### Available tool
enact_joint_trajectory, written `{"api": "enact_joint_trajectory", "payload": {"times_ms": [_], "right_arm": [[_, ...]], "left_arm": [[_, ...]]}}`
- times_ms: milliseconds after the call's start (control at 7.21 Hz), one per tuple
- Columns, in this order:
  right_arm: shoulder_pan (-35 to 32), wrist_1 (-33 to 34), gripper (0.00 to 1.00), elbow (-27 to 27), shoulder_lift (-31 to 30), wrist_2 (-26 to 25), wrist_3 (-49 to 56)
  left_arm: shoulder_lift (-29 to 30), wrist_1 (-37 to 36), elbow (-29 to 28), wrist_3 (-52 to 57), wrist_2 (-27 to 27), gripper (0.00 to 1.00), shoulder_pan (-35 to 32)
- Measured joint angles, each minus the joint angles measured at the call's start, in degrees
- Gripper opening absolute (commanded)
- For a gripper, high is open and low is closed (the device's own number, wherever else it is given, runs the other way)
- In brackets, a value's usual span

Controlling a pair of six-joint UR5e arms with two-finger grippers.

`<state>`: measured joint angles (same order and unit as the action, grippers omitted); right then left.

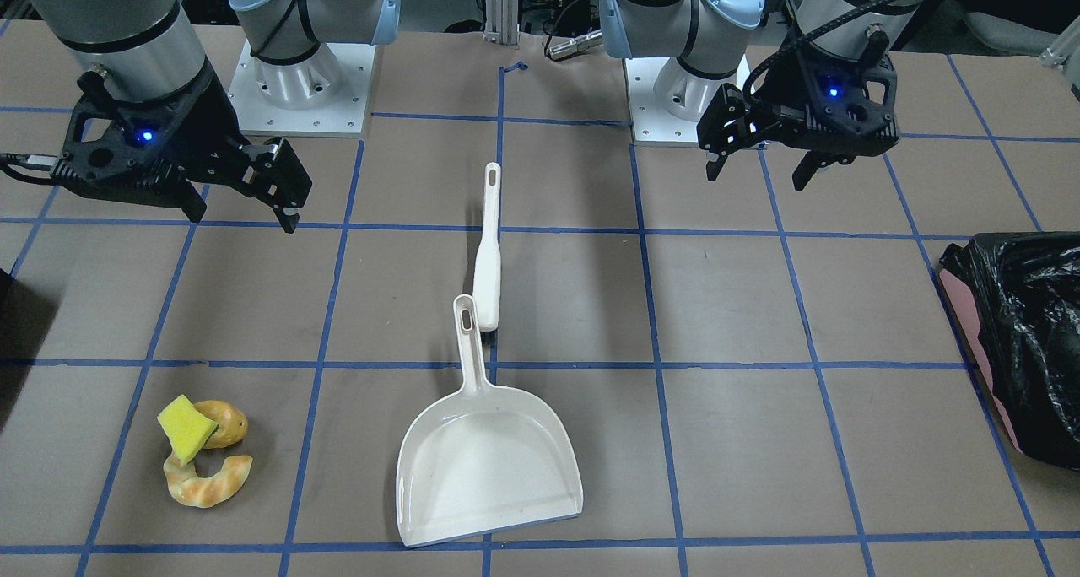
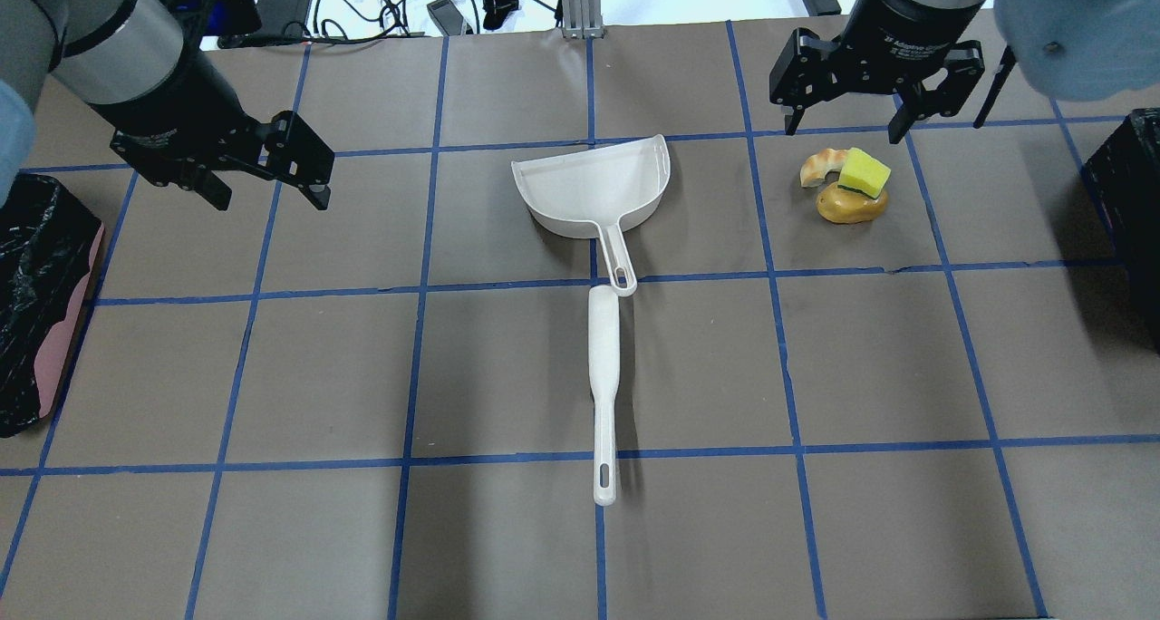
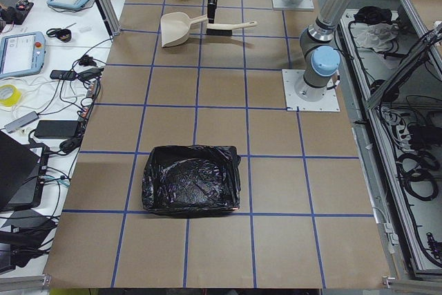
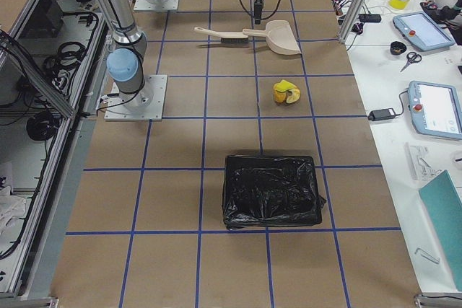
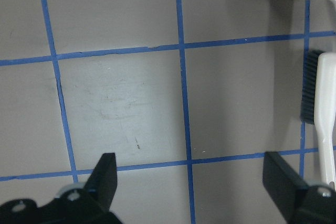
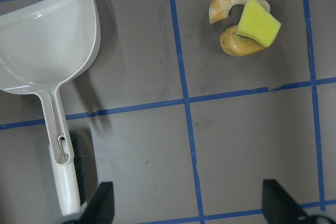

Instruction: Sweep and dump trash in nearest bin

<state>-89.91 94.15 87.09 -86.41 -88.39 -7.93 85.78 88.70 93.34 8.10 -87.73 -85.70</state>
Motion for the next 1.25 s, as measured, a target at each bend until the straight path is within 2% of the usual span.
{"api": "enact_joint_trajectory", "payload": {"times_ms": [1249], "right_arm": [[-0.08, 0.25, 1.00, 0.00, 0.40, 0.70, 0.96]], "left_arm": [[0.00, -0.20, 0.00, 0.10, -0.22, 1.00, 0.04]]}}
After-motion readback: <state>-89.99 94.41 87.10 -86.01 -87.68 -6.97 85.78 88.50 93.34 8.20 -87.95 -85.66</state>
